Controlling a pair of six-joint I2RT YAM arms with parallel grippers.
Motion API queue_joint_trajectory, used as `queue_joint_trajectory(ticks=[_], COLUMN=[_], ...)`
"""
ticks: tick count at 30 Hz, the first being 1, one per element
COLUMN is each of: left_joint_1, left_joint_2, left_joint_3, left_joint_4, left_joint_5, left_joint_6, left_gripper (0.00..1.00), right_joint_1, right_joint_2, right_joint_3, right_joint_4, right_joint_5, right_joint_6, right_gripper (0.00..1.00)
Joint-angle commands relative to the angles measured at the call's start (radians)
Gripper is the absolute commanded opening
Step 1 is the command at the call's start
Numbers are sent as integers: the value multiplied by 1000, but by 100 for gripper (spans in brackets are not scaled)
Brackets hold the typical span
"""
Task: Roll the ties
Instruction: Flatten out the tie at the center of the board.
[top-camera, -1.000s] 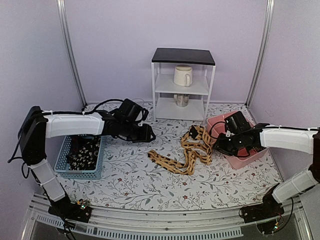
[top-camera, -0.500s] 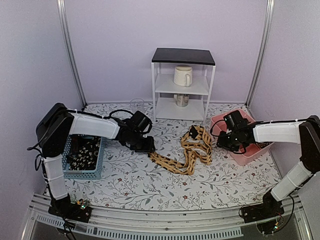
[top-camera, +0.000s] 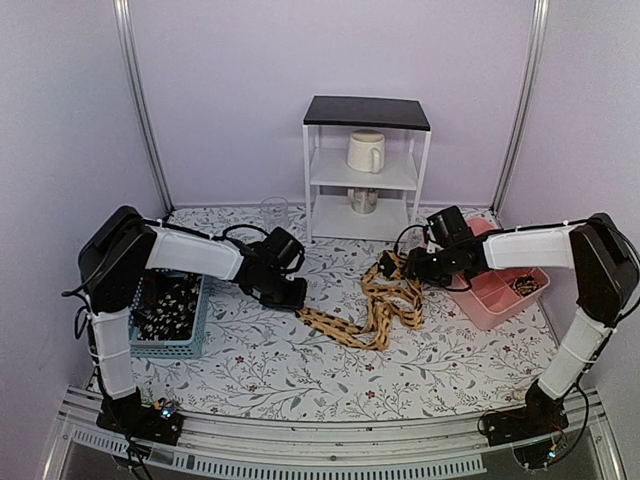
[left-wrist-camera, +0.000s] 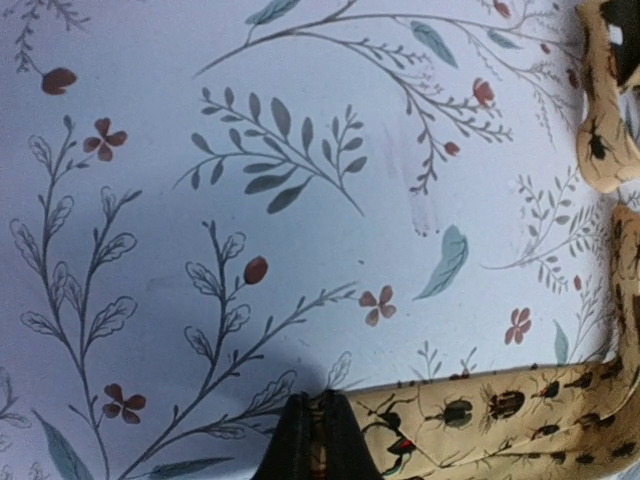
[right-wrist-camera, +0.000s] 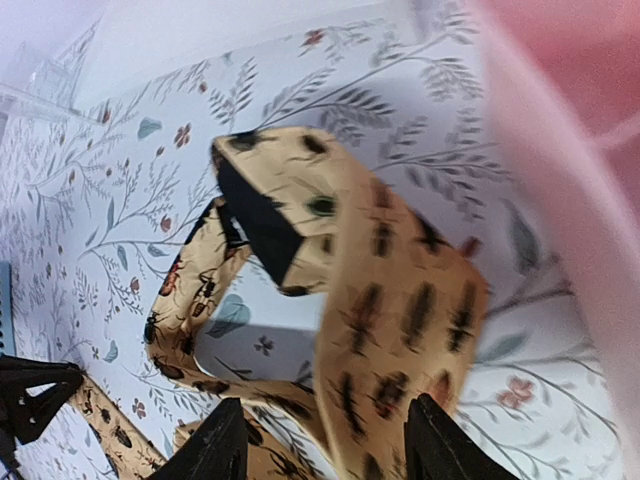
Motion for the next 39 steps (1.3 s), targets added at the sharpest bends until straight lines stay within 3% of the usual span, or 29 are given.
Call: queue_joint_trajectory(ticks=[1,8,12,14,17,22,27,30,33,39], left_joint_1=[7,7,9,10,18,57,98,102,102,100], left_joint_2=[-65,-187,-244,-269,-306,-374,-428,-455,-483,-515], left_joint_3=[-45,-102,-110,-112,-108,-98,-123,-179,-258,-327], left_joint_4=[-22,-22,-48,-62,-89,-141,-185,-205,-180,-141], left_joint_5=[19,7,-26,-44,-68,-114,-149,-168,-131,-69], left_joint_6=[-3,-18,-21,-21,-19,-13,-8,-18,-27,-23], left_gripper=[0,0,0,0,0,0,0,0,0,0], right_joint_1=[41,66,80,80,80,81,80,80,88,92], right_joint_2=[122,202,234,243,228,130,-46,-157,-245,-337], right_joint_3=[86,140,167,181,194,183,42,-128,-278,-227], right_joint_4=[-30,-77,-128,-156,-180,-157,-65,0,12,-183], right_joint_5=[-24,-26,35,98,180,231,181,117,75,100], right_joint_6=[-65,-120,-120,-110,-97,-61,70,190,320,312], right_gripper=[57,69,68,60,38,11,3,4,11,39])
